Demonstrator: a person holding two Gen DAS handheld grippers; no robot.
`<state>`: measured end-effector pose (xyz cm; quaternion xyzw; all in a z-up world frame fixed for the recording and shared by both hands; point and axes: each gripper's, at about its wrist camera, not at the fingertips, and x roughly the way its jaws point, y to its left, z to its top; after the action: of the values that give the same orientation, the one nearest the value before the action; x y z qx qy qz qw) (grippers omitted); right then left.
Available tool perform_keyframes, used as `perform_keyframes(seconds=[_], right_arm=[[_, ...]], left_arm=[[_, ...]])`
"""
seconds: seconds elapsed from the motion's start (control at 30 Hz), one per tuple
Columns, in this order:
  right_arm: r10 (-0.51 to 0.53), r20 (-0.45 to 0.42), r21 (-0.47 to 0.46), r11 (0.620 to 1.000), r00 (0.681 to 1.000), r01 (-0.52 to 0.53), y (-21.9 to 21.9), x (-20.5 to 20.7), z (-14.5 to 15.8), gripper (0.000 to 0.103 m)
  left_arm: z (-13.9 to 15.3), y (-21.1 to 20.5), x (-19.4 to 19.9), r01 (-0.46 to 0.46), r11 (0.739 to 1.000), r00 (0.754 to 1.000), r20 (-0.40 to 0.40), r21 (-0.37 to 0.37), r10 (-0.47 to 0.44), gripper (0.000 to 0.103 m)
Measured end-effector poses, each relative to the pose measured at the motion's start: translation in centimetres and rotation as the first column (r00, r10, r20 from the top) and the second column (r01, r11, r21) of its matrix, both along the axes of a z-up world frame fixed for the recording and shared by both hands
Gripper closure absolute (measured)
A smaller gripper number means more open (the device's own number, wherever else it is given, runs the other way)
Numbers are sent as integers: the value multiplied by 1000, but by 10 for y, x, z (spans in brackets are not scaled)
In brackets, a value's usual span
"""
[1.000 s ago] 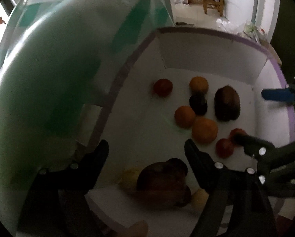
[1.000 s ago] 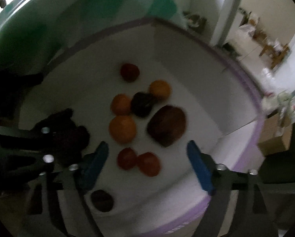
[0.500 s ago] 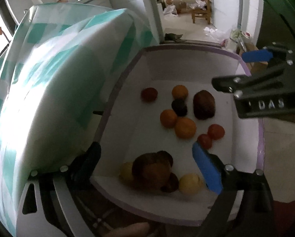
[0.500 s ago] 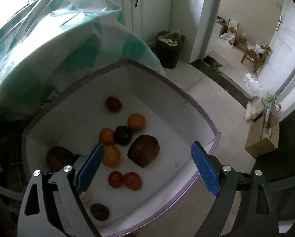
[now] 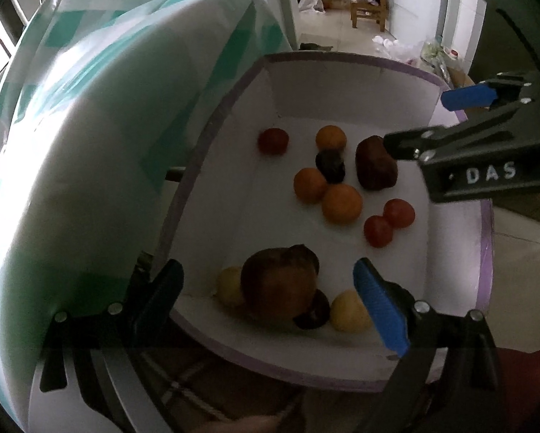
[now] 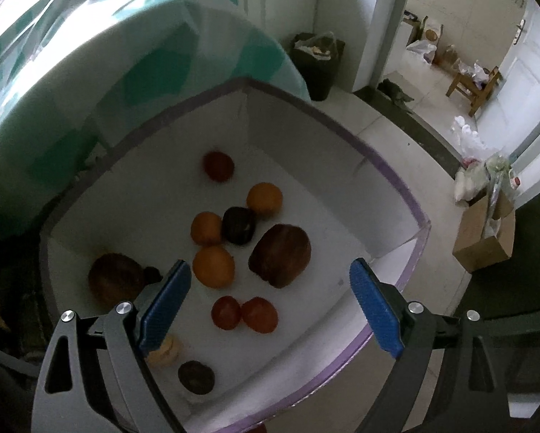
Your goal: Organize fruits
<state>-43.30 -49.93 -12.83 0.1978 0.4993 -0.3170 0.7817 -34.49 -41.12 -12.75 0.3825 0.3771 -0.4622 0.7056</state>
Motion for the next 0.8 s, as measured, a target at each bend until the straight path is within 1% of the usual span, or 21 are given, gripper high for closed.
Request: perform_keyframes(seconds=[0.2, 0.8], right_arm=[[2, -7, 13, 1000, 1000, -2, -1, 1, -6, 17], [25, -23, 30, 999, 999, -24, 4, 8, -15, 17]], left_arm=[[-4, -1, 2, -3, 1000, 1000, -13, 9, 3, 8], [-9, -3, 2, -6, 1000, 1000, -14, 16, 6, 8]])
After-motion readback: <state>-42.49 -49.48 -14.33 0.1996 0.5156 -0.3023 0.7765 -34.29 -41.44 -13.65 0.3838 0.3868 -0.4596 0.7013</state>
